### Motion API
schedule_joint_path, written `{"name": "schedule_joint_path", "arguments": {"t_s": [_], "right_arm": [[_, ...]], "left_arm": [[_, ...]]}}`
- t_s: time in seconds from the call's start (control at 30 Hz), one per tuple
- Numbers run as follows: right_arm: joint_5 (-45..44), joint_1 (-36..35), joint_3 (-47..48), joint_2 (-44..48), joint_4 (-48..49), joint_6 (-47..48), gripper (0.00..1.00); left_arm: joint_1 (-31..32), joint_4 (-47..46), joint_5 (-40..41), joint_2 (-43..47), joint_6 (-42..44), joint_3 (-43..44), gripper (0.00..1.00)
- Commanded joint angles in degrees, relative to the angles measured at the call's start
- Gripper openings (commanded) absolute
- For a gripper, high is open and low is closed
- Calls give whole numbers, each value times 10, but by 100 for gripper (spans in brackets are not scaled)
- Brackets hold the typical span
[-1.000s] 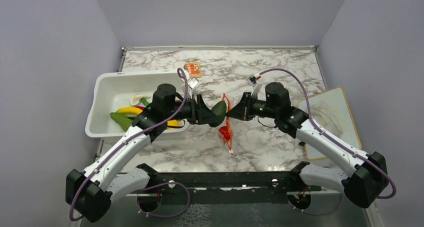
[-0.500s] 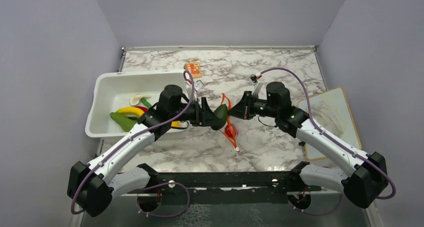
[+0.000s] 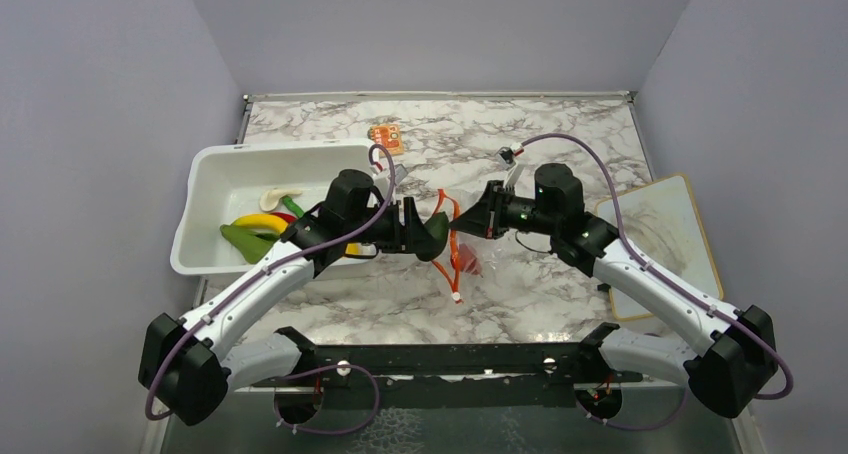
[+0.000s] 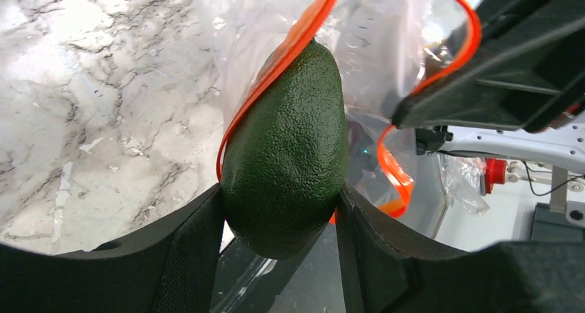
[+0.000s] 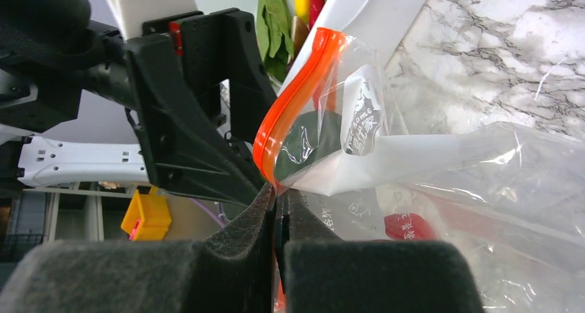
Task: Place the food in the zip-top bag and seal the zipper
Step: Place the fake vegetable in the zipper food storage bag.
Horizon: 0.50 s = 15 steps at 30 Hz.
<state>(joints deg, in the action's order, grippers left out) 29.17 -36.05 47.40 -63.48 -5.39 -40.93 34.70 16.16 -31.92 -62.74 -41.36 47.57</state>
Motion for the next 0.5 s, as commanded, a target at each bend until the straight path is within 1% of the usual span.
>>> {"name": "schedule_joint_path", "arguments": {"t_s": [0.0, 0.13, 0.2, 0.23, 0.37, 0.47], "right_arm": [[24, -4, 8, 12, 37, -6, 1], [31, -4, 3, 7, 44, -11, 1], [32, -4, 1, 6, 46, -12, 1], [32, -4, -1, 6, 47, -12, 1], [35, -4, -1, 4, 51, -14, 1], [34, -4, -3, 4, 51, -14, 1]], "left_arm": [[5, 14, 22, -8, 17, 20, 25], [8, 14, 16, -13, 13, 27, 29], [11, 13, 15, -9, 10, 32, 34], [12, 13, 15, -7, 10, 34, 37], [13, 11, 11, -3, 9, 37, 58], [13, 0, -1, -5, 4, 34, 66]]}}
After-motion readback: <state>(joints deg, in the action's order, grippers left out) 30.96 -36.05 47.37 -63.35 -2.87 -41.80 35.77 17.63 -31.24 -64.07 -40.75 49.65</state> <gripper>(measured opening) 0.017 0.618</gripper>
